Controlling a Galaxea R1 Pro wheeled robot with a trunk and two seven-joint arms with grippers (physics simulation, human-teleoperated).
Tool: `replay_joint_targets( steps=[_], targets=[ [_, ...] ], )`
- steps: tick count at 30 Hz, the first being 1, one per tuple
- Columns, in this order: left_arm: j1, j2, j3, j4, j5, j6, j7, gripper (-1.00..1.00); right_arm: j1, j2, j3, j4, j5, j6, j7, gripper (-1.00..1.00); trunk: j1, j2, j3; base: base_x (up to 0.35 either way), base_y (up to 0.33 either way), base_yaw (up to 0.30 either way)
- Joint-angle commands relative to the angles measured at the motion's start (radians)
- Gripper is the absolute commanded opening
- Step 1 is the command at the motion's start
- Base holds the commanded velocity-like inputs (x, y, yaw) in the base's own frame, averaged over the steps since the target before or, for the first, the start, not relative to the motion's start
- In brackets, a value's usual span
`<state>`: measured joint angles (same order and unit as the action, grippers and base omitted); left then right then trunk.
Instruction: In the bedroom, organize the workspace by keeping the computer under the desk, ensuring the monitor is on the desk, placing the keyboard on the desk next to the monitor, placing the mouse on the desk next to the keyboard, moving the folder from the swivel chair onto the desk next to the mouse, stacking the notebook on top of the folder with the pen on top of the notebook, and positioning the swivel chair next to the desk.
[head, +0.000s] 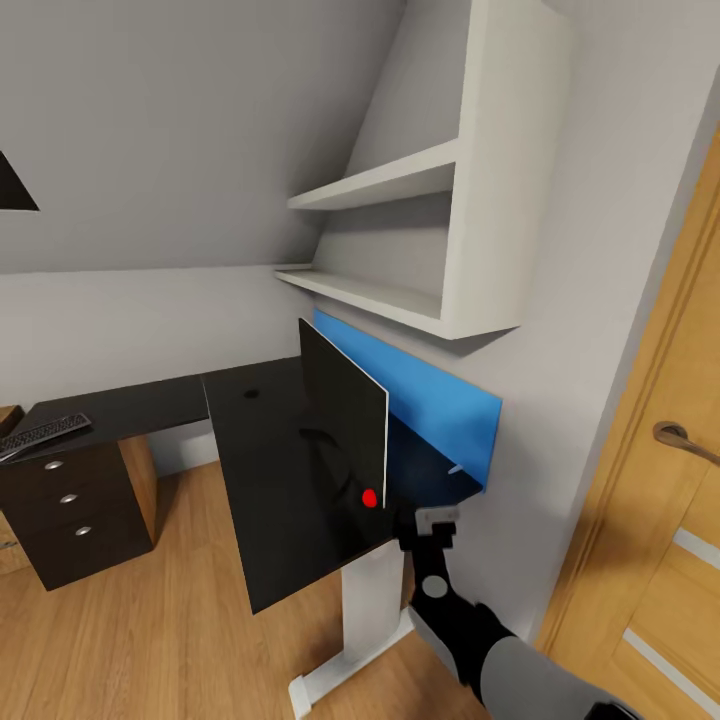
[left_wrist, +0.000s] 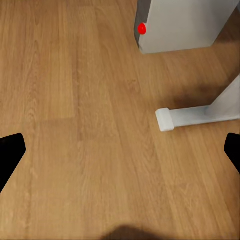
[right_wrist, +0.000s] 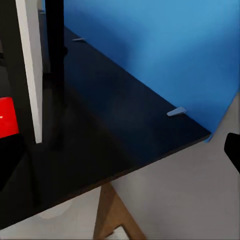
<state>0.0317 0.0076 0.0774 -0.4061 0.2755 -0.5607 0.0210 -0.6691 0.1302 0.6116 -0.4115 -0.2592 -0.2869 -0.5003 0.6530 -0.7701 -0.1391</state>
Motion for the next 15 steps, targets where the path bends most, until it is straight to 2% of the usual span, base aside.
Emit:
replay_joint_targets(
  steps=[1,15],
  targets=[
    [0.001,0.0,-0.001,-0.002,0.002,-0.001,0.002,1.0,0.0,0.0,0.008,0.005,-0.01,-0.008,-0.004,1.0,0.0,-0.001,-0.001,0.0,0.0,0.0],
    [0.001,0.0,-0.001,-0.002,0.002,-0.001,0.002,1.0,0.012,0.0,0.007,0.039,-0.011,-0.015,0.001,1.0,0.0,-0.001,-0.001,0.0,0.0,0.0]
  ],
)
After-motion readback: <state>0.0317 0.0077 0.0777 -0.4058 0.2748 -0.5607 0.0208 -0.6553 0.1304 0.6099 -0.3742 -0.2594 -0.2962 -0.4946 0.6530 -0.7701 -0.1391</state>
